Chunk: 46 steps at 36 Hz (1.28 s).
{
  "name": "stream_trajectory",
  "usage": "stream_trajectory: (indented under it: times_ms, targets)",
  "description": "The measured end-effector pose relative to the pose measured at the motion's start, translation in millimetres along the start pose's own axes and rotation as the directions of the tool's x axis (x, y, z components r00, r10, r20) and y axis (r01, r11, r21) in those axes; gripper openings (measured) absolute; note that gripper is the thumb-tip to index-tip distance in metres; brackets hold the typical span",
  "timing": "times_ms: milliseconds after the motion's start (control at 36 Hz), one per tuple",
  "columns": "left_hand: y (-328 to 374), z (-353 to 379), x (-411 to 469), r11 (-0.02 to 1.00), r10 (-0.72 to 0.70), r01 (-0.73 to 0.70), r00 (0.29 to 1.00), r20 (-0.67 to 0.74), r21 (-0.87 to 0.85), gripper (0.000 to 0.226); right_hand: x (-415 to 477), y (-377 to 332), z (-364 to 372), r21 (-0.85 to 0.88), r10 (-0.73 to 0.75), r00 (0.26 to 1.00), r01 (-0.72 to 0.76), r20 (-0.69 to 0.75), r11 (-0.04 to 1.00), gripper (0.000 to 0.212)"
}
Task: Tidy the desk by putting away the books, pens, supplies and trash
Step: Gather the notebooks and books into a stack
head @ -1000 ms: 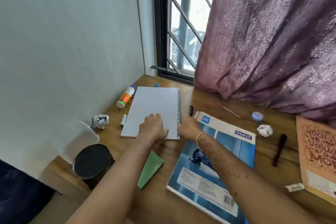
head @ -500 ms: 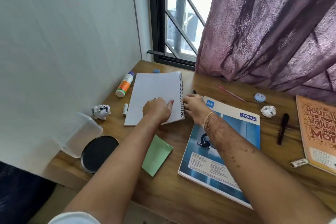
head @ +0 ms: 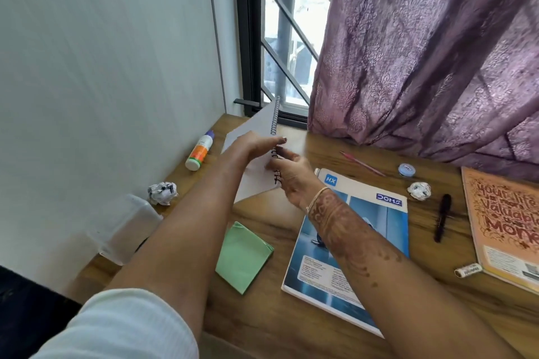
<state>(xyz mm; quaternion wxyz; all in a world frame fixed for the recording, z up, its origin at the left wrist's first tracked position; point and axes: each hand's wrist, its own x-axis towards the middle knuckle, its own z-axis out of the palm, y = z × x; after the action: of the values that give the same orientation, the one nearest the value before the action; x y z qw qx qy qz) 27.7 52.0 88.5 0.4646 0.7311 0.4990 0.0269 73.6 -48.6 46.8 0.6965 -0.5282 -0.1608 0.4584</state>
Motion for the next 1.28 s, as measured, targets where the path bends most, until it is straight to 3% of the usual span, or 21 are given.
stream_trajectory:
  times_ms: [83, 139, 222, 389, 611, 750, 861, 972, 1111, 1278]
  targets:
    - [13, -9, -16, 0.996, 0.077, -0.074, 0.995, -0.062, 0.048, 0.038, -12, -12, 10, -0.008, -0.062, 0.992, 0.063, 0.112, 0.998, 0.033]
    - [17, -16, -17, 0.995, 0.073, -0.063, 0.989, -0.126, 0.078, 0.035, -21, -19, 15, -0.005, -0.096, 0.98, 0.099, 0.173, 0.995, 0.034]
    - [22, -24, -24, 0.998, 0.061, -0.065, 0.974, -0.216, -0.009, 0.041, -32, -28, 18, -0.028, -0.138, 0.966, 0.147, 0.22, 0.989, 0.04]
    - [25, -27, -66, 0.961, 0.131, -0.21, 0.919, -0.372, -0.181, 0.032, -59, -44, 13, -0.129, -0.125, 0.921, 0.184, 0.37, 0.974, 0.023]
    - [12, -21, -125, 0.801, 0.105, -0.314, 0.912, -0.396, -0.511, 0.016, -86, -31, -17, -0.192, -0.107, 0.986, 0.131, 0.131, 0.973, 0.018]
    - [-8, -11, -151, 0.66, 0.084, -0.362, 0.906, -0.415, -0.658, 0.023, -100, -21, -41, -0.232, -0.158, 0.987, 0.151, -0.012, 0.961, 0.022]
    - [-25, 5, -174, 0.531, 0.096, -0.358, 0.926, -0.365, -0.768, 0.023, -113, -17, -64, -0.243, -0.157, 0.98, 0.124, -0.119, 0.962, 0.02]
    - [-45, 27, -193, 0.433, 0.147, -0.256, 0.966, -0.213, -0.864, 0.02, -129, -17, -86, -0.277, -0.074, 0.988, 0.034, -0.138, 0.96, 0.014]
    - [-67, 52, -198, 0.433, 0.213, -0.154, 0.975, -0.065, -0.888, 0.021, -148, -19, -118, -0.335, 0.037, 0.99, -0.08, -0.133, 0.939, 0.02]
    - [-86, 75, -190, 0.547, 0.183, 0.013, 0.974, 0.134, -0.837, 0.018, -159, -3, -143, -0.322, -0.08, 0.957, -0.014, -0.279, 0.947, 0.014]
